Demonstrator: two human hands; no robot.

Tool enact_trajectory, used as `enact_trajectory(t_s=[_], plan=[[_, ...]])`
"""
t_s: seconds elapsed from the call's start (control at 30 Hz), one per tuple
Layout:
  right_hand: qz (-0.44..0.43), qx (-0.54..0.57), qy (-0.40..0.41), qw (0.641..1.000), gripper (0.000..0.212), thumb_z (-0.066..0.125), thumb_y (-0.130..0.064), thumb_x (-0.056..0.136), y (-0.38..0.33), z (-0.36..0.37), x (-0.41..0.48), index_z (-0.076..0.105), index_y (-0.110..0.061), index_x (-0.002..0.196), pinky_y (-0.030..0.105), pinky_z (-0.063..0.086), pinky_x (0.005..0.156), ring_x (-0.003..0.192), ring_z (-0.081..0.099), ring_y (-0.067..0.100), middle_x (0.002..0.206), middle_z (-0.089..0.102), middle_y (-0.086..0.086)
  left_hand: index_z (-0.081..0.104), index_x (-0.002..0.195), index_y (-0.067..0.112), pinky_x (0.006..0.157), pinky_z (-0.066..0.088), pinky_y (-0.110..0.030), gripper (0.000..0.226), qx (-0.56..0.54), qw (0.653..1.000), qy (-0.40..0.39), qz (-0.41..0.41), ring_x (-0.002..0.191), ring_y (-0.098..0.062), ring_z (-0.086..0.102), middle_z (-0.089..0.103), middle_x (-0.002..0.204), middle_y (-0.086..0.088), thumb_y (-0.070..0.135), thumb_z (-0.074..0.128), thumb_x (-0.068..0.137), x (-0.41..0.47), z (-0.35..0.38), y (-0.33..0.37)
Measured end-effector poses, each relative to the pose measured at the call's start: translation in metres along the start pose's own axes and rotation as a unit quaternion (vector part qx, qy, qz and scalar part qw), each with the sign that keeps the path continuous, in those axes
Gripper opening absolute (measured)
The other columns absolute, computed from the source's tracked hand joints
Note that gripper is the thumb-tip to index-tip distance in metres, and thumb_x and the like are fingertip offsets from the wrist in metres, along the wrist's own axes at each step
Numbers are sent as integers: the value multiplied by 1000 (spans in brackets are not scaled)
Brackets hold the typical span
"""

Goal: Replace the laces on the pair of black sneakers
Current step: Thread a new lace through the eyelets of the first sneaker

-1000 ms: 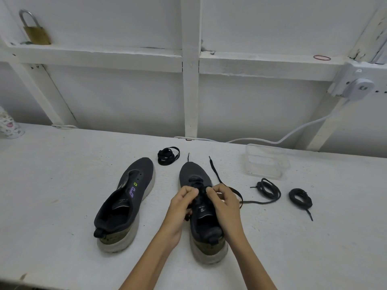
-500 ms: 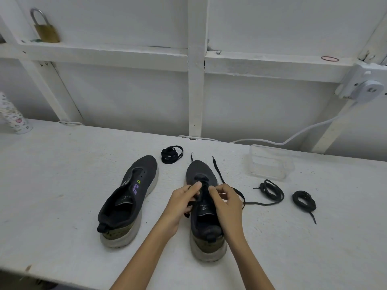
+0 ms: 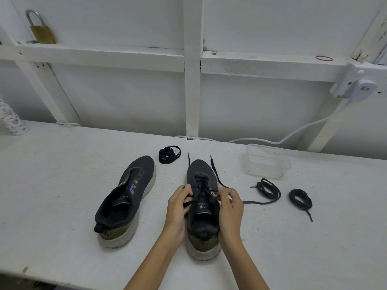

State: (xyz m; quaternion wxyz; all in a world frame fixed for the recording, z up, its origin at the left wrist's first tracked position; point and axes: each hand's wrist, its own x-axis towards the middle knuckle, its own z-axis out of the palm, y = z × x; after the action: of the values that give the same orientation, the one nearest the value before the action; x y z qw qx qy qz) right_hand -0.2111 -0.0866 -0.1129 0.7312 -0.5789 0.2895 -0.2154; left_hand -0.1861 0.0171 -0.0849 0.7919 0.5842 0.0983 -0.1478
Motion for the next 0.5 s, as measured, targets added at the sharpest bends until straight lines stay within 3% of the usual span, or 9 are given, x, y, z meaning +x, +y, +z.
enact_trajectory(t_s=[0.1,0.2,0.27,0.37,0.43,0.5], plan=[[-19,-32,-69,997,22,63,-24,95,-6,-10,0,67,-6,83,34,51,75,79,62,21,85,67,13,56,97,11,56,44,-11,15,73,997,-22,23,58,0,59,59,67,4,25,54,97,-4,-8,7],[-35,-113,-139,983,20,77,-28,82,-7,-29,-2,67,-10,83,18,51,73,83,64,10,85,69,2,56,110,17,54,41,-12,20,156,984,-67,47,56,-1,55,61,67,4,23,63,92,-5,-26,16],[-38,-176,-170,969,23,83,-25,76,-6,-43,-2,63,-14,77,19,51,72,79,64,8,84,67,0,60,106,15,56,38,-15,21,224,967,-101,64,53,-3,45,57,63,7,22,69,88,-4,-40,25],[-47,-228,-221,947,37,80,-29,79,-20,-52,3,50,-15,62,20,41,58,55,51,8,60,56,-6,66,97,15,71,48,-16,19,304,937,-142,94,70,-7,59,69,79,1,15,77,82,-3,-54,43],[-57,-243,-241,938,35,77,-32,83,-36,-47,9,51,-16,66,25,37,56,50,45,7,52,50,-9,67,95,16,80,49,-16,19,343,915,-160,142,81,-11,66,73,86,0,8,76,81,-1,-53,59],[-93,-254,-248,930,22,76,-32,83,-56,-37,14,57,-22,81,22,37,56,51,46,5,53,52,-11,67,95,20,84,48,-15,20,394,878,-182,202,87,-10,67,73,87,4,5,73,83,3,-45,76]])
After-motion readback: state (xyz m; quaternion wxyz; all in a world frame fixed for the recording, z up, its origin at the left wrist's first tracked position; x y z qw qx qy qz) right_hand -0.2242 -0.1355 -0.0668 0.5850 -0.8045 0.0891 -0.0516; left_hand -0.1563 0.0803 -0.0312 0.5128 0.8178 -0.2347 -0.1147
